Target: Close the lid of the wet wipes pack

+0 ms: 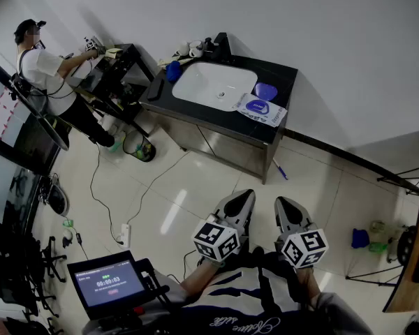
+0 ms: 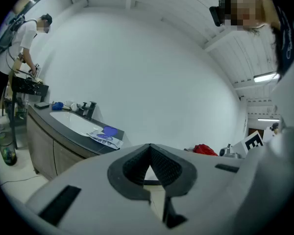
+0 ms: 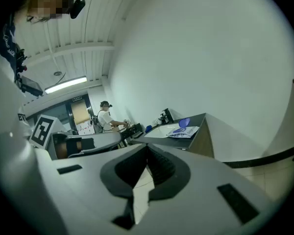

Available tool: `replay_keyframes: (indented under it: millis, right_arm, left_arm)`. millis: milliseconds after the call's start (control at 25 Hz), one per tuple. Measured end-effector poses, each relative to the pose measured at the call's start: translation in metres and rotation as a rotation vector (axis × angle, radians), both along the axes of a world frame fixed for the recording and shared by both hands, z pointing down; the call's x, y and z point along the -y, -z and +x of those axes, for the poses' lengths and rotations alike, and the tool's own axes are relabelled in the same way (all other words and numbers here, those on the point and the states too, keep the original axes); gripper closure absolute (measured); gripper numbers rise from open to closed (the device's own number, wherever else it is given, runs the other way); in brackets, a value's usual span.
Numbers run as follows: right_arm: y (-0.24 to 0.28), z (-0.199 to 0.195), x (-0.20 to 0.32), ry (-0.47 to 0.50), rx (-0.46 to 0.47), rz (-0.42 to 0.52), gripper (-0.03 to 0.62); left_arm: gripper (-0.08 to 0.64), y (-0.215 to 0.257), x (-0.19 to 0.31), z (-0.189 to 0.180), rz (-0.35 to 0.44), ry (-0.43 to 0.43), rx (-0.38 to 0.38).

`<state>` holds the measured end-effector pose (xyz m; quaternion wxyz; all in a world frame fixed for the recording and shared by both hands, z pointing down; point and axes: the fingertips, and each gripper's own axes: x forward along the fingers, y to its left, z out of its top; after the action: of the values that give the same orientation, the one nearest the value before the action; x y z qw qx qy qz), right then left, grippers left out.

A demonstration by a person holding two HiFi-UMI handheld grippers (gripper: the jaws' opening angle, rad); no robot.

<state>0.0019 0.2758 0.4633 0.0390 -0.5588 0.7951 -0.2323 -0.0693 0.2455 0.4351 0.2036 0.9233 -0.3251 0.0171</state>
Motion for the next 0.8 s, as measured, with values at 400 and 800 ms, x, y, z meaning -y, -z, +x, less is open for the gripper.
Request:
replay_keyframes:
  millis: [400,800]
  right_arm:
    - [-0.010,0.008,0.092,-0.038,-0.012,-0.012,0.594]
    - [0.013,0.022,0.214,-0.133,-0.040,0.020,0.594]
  left_arm:
    - [0.560,-0.016,0.098,0.005,-0.011,-0.027,0.004]
    - [0.560,-0.012,0.238,0.001,0.015,-0.046,0.011]
